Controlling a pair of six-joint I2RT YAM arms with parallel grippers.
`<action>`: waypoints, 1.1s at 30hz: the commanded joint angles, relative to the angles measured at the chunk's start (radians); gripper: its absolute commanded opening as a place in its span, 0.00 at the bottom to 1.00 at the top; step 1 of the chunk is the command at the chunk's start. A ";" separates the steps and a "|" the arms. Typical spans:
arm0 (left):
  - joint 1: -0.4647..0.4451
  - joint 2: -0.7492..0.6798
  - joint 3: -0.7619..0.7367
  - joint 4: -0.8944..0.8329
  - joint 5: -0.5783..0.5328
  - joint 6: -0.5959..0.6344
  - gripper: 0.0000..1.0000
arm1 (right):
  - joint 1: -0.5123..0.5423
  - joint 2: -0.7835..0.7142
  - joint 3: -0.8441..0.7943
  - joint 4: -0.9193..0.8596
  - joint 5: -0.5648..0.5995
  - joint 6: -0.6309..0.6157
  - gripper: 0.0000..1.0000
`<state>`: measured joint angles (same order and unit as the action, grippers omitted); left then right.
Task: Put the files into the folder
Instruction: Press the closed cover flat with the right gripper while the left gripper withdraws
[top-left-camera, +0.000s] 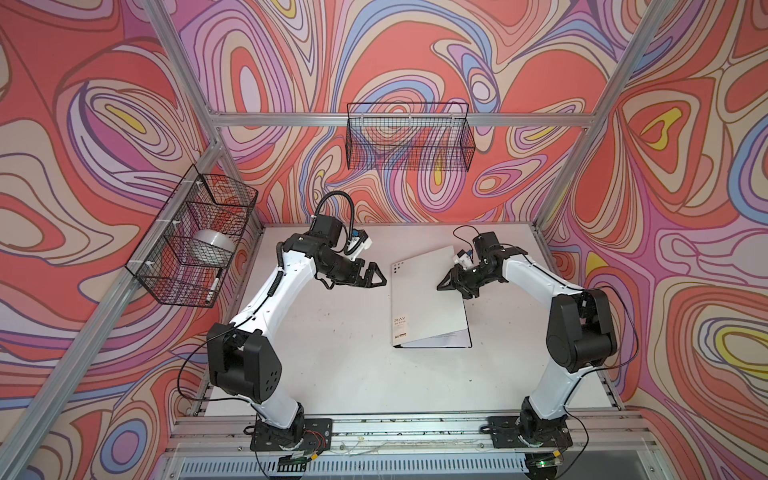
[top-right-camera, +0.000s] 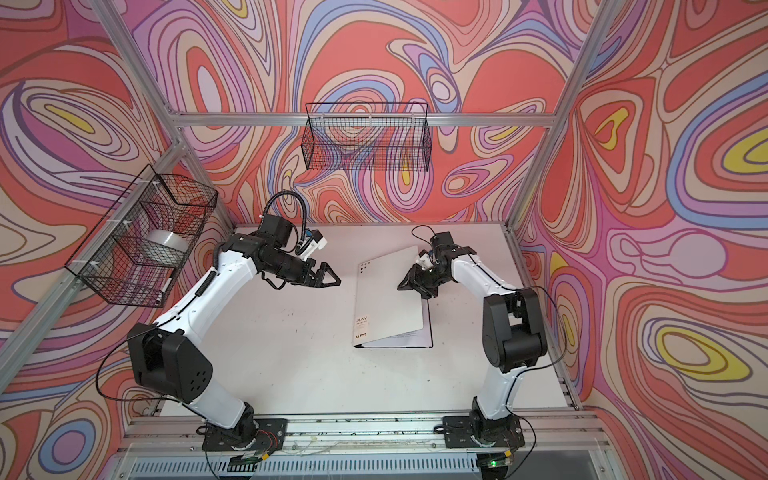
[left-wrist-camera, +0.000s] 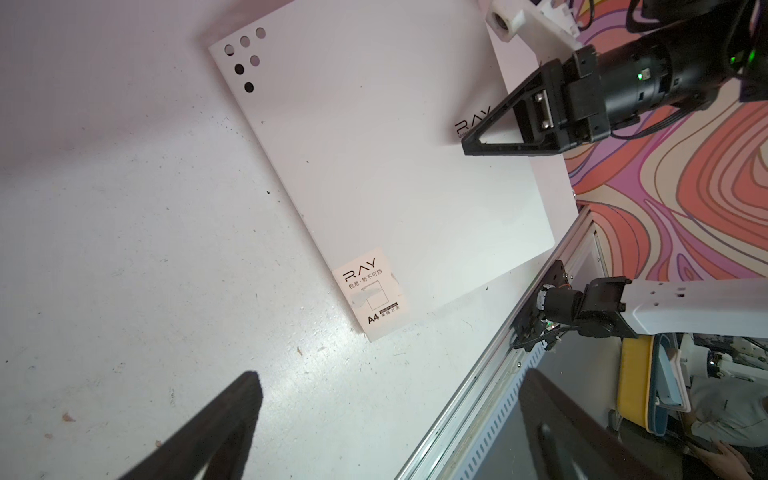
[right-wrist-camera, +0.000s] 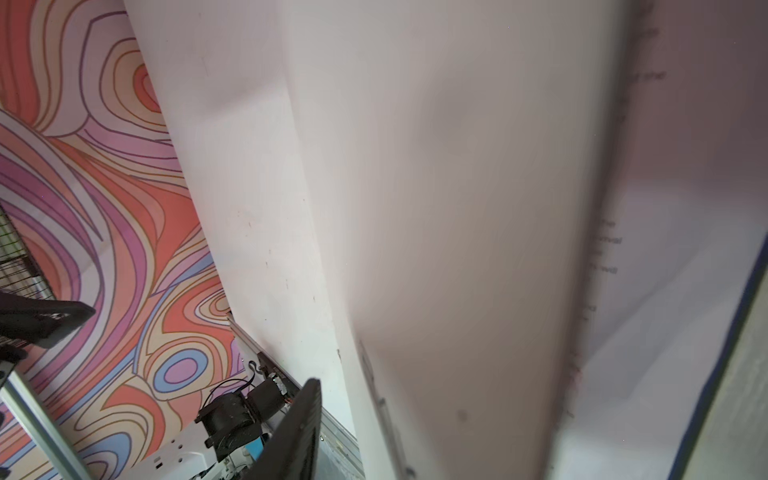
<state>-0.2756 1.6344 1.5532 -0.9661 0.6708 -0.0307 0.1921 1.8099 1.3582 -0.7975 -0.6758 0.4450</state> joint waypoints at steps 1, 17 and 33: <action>0.000 0.021 0.039 -0.008 -0.016 0.007 0.97 | -0.002 -0.004 0.017 -0.049 0.084 -0.033 0.43; -0.001 0.023 -0.011 0.033 0.021 -0.053 0.97 | -0.002 -0.072 0.027 -0.120 0.279 -0.069 0.45; 0.000 0.020 -0.104 0.105 0.040 -0.115 0.97 | -0.002 -0.117 -0.038 -0.147 0.396 -0.060 0.47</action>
<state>-0.2756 1.6611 1.4635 -0.8894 0.7097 -0.1150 0.1898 1.7226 1.3403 -0.9356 -0.3210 0.3828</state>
